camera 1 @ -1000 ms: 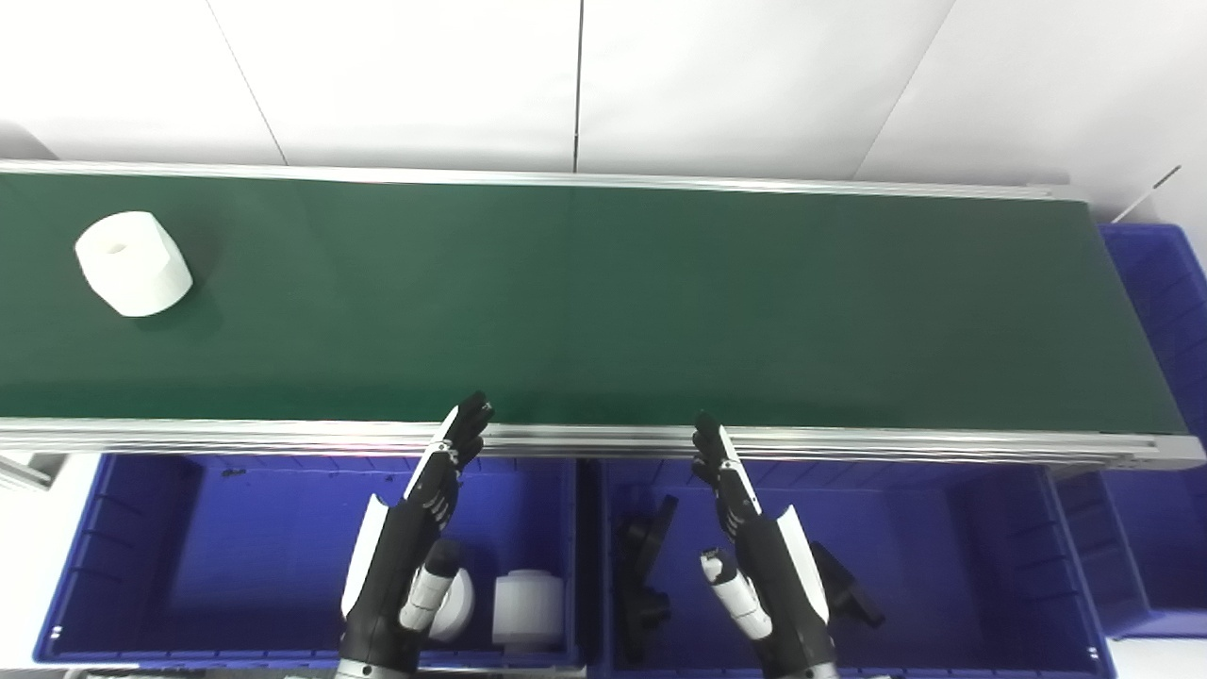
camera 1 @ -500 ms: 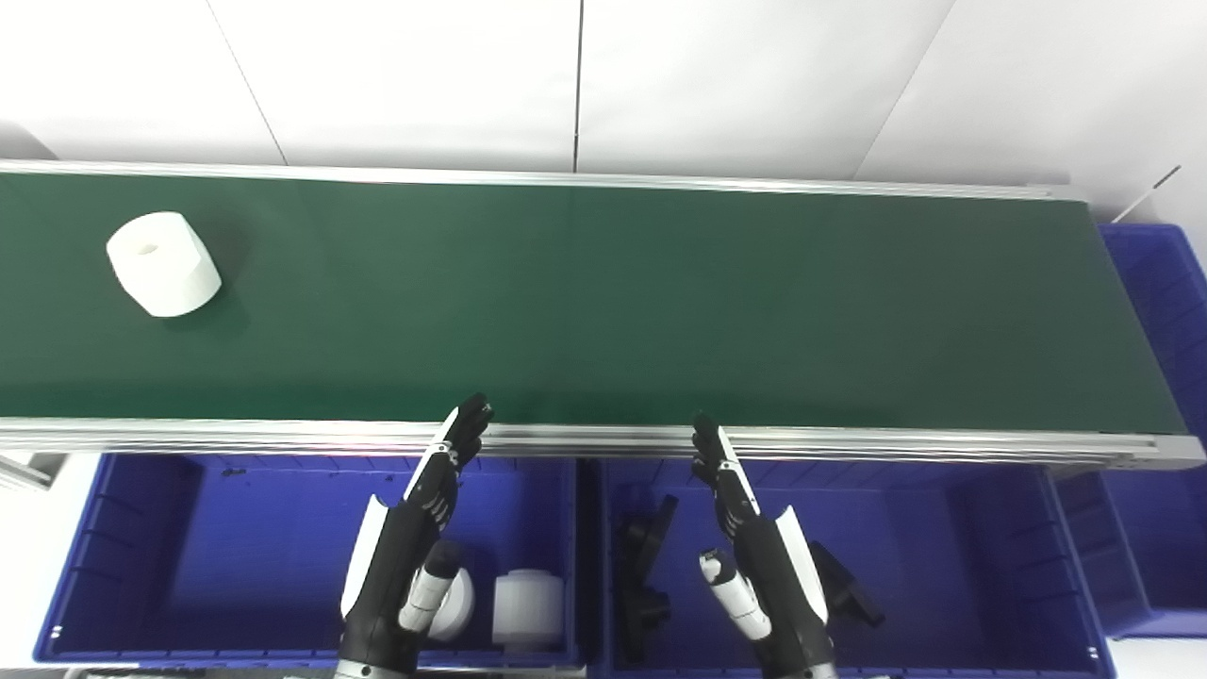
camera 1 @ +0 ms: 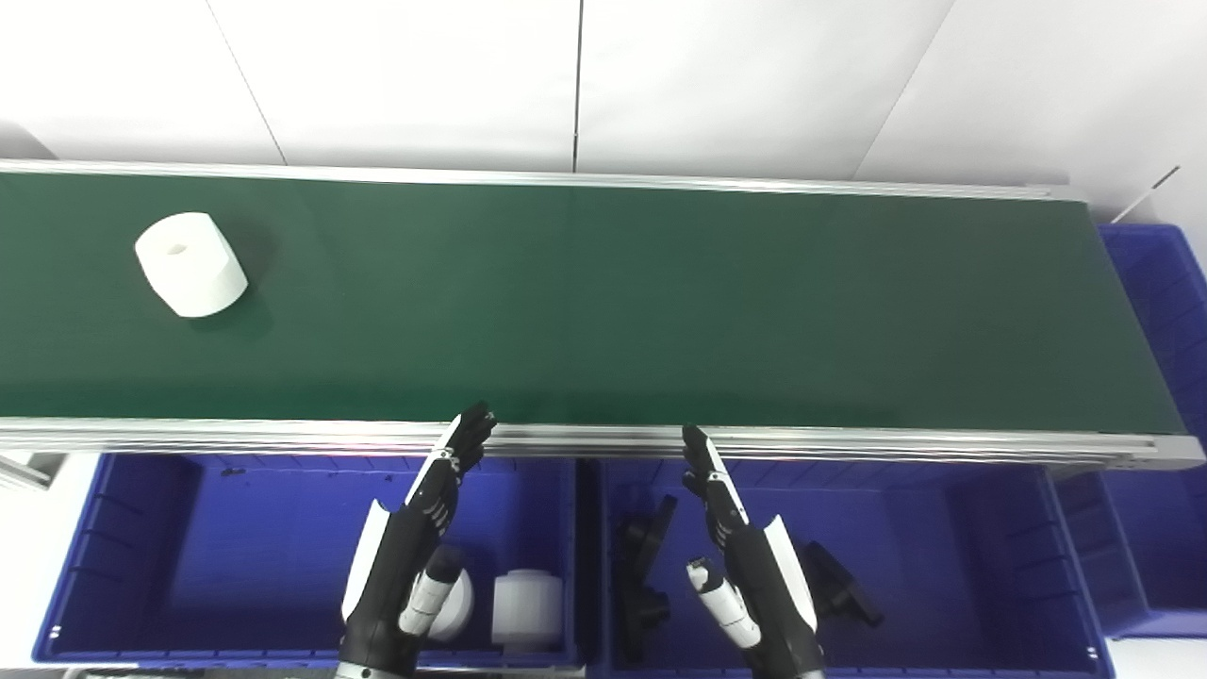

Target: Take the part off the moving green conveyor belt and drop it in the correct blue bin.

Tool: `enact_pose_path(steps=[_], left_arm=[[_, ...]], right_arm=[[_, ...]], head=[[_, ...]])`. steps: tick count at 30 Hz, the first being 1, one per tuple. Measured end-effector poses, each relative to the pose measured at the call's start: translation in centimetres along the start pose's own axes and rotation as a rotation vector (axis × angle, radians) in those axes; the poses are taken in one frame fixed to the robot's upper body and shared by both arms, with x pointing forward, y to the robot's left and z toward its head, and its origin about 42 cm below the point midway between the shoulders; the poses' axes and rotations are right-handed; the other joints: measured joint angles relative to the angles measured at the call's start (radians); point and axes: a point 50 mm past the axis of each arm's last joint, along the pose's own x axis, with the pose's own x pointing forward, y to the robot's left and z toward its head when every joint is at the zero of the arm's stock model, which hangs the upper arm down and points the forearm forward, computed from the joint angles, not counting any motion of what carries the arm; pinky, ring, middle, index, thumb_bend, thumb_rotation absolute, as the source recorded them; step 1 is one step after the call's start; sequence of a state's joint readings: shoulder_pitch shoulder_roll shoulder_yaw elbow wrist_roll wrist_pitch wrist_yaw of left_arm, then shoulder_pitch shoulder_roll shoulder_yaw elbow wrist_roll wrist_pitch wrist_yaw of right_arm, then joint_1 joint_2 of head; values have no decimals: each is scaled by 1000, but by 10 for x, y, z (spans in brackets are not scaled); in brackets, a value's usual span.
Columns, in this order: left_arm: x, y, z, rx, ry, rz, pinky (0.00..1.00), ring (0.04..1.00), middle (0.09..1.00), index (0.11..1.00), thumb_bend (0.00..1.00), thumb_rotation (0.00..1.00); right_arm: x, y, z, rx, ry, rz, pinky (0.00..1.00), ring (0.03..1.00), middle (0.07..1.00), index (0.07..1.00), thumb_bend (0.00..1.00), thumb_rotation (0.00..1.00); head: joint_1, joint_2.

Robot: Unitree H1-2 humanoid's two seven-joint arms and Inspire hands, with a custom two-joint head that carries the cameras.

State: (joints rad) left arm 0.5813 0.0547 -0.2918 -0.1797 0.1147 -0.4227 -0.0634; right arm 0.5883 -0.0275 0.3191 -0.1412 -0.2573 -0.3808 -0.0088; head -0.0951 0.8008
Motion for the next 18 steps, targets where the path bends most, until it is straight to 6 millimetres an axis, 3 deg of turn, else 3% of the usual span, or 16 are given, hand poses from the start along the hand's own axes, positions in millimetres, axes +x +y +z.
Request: enact_pose_path(steps=[10,18], left_arm=[[-1,2,-2,-10,5,3,928,936,917,925,680,994],[-1,4,-11,-17,27,2,880,908,888,902,720,951]], right_arm=[[0,3,-1,4,4,8,972,1000,1000,1000,834,1000],[-3,7,-18,12,49,20,984,1000,1000,997,801,1000]], head=[[72,-6],[146,-75]])
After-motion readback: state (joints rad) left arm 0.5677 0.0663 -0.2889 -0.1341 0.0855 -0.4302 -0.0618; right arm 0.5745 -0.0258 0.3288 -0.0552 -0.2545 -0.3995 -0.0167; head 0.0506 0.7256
